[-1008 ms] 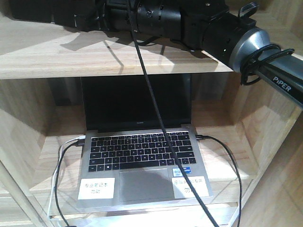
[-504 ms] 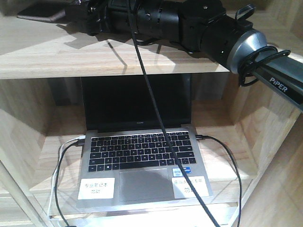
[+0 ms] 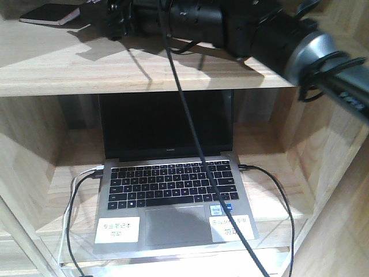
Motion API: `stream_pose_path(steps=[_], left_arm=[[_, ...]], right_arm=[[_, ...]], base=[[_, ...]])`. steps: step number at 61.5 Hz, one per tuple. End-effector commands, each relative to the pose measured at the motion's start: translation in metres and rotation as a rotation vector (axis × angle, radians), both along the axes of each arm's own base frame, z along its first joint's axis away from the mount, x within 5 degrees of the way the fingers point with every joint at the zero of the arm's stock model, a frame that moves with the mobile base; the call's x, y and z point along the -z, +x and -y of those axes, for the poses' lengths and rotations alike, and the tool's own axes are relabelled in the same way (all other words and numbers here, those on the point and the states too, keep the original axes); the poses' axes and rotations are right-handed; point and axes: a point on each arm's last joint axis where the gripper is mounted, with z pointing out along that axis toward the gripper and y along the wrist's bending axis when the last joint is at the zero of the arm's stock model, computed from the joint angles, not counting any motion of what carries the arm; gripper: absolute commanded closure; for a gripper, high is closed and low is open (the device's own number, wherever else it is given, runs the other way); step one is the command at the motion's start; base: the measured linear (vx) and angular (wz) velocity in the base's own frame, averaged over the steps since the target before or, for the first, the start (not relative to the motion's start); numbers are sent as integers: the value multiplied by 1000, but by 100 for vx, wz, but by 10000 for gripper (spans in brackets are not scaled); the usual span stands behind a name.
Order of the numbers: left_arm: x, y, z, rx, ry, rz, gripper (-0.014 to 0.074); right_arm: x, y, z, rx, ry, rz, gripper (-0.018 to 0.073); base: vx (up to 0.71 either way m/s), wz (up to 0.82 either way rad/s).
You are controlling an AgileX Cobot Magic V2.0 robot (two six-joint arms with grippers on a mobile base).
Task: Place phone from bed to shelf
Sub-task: 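Lower the phone flat onto the upper shelf board with the right gripper, then open the right gripper and withdraw it from the phone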
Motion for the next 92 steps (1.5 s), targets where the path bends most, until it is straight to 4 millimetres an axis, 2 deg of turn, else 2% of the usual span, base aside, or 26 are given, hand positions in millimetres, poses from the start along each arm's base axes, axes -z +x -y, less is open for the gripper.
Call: stream_pose_path(steps=[1,29,41,63,81,88,92], left_arm=[[-6,1,-1,-12,-11,77,596],[-6,1,-1,-12,-11,77,596],[-6,1,-1,-12,-11,77,596],[-6,1,-1,-12,-11,77,596],[-6,1,-1,-12,-11,77,596],[-6,1,-1,-12,-11,77,596],[-6,1,-1,-12,-11,77,596]], right_arm=[[-47,-23,16,5,32,77,75],[-76,-55,44,81,-112,35,76],[-89,-68,59,107,-144,20,118],[-105,-81,102,132,-190,-22,294],[-111,-100,126,110,-250,-44,445],[-104,-113,132,136,-236,-29,533],[-92,-120,137,164,-230,-26,574]], base=[[0,0],[0,0],[0,0],[0,0],[0,0],[0,0],[0,0]])
